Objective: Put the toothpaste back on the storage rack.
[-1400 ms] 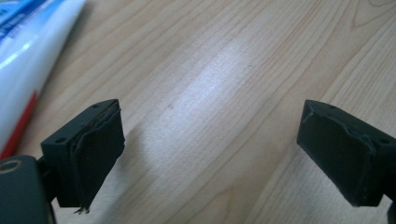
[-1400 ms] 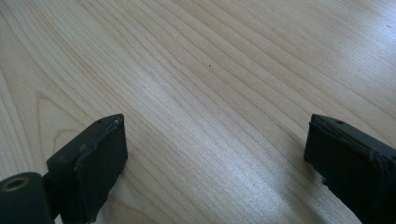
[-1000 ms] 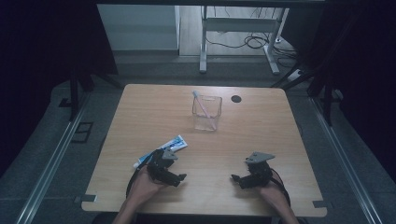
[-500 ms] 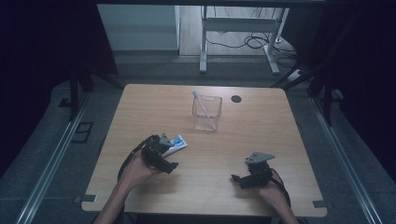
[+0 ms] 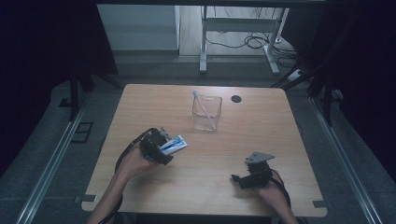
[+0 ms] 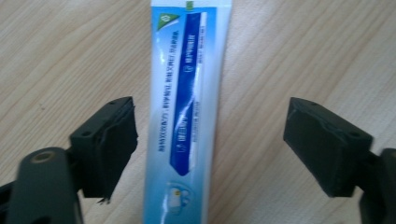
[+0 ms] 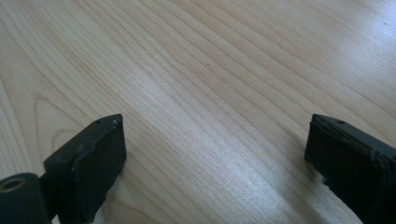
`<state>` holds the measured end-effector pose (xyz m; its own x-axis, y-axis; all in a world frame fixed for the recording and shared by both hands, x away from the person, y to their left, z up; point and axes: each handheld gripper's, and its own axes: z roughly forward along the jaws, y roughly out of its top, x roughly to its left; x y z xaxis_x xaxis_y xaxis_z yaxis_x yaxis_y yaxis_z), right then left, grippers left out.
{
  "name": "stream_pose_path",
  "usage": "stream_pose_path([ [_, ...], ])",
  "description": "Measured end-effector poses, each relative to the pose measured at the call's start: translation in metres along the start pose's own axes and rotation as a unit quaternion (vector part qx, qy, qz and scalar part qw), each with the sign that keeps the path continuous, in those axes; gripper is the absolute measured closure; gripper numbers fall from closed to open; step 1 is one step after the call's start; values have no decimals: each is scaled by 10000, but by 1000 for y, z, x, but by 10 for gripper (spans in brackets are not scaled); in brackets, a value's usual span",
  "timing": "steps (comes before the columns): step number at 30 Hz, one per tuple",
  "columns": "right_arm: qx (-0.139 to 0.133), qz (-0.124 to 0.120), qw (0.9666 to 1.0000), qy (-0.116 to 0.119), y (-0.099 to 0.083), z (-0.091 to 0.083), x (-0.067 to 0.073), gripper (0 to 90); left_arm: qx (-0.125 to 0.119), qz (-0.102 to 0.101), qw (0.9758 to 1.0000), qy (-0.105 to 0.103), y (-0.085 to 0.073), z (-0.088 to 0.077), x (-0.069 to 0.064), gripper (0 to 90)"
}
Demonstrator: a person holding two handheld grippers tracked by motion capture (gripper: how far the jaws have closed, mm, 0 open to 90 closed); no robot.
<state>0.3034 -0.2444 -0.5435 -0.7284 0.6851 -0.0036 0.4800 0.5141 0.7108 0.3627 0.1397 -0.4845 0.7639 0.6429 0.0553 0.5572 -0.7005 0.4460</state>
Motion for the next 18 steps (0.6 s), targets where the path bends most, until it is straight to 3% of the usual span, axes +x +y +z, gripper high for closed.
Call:
stream_pose_path([
  [3,1,2,10000,-2,0,0,0,53,44,-19,10000,12,0,0,5,251],
  [14,-1,10,10000,3,0,0,0,56,83,-288,9995,120,-5,-7,22,638],
  [18,-1,17,10000,4,0,0,0,56,236,-397,9987,233,-9,-6,29,772],
])
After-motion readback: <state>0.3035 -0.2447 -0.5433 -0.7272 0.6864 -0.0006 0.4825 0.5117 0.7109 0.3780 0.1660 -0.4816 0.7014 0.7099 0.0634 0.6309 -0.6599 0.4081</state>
